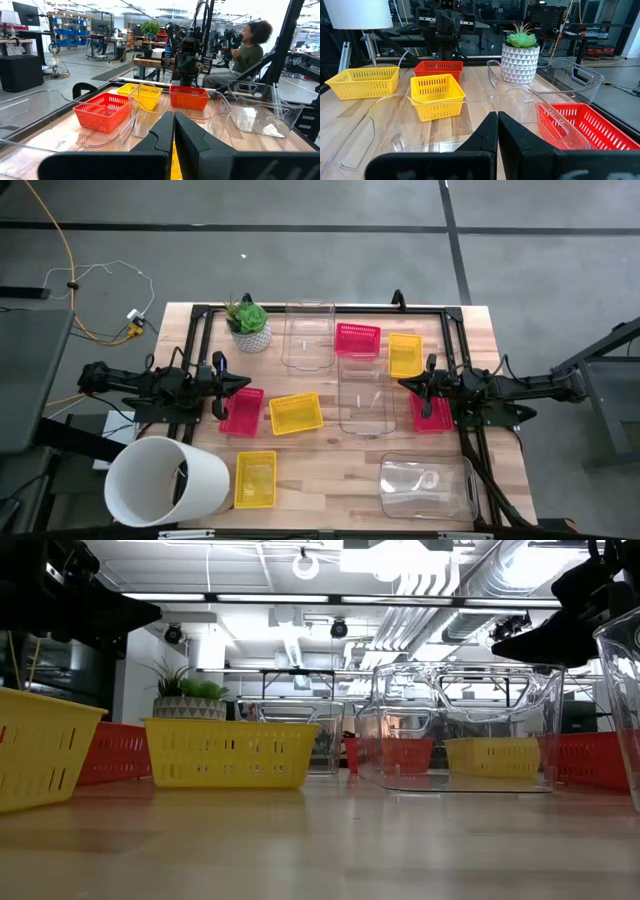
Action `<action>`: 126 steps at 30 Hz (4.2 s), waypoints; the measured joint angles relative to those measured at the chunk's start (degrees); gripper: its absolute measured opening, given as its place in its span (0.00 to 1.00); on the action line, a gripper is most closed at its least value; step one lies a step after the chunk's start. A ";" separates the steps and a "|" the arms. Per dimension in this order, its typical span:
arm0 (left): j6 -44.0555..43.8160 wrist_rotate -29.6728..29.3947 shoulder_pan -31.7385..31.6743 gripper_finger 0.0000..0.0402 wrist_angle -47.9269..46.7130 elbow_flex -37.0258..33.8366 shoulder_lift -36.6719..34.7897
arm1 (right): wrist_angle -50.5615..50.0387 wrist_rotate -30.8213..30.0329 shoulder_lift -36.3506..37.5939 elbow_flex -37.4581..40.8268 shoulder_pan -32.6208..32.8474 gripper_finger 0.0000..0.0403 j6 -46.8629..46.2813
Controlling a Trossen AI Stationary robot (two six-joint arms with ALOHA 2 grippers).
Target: Stack baskets by color
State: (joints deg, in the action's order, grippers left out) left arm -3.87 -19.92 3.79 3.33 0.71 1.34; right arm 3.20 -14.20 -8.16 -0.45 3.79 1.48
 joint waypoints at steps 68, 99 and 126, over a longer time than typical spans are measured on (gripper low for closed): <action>1.06 -4.72 0.01 0.01 7.04 0.02 -0.02 | -31.52 5.77 -93.88 -64.89 -39.39 0.57 -15.90; 1.06 -4.69 0.01 0.01 7.21 0.02 -0.02 | -36.38 2.92 -88.72 -64.87 -38.93 0.01 -2.97; 0.91 -4.68 0.01 0.01 7.21 0.02 -0.02 | -78.66 -21.79 -44.13 -62.96 8.17 0.00 -59.49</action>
State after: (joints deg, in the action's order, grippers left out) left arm -2.96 -24.60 3.79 10.55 0.73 1.33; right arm -75.46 -35.98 -52.29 -63.40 11.96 -58.01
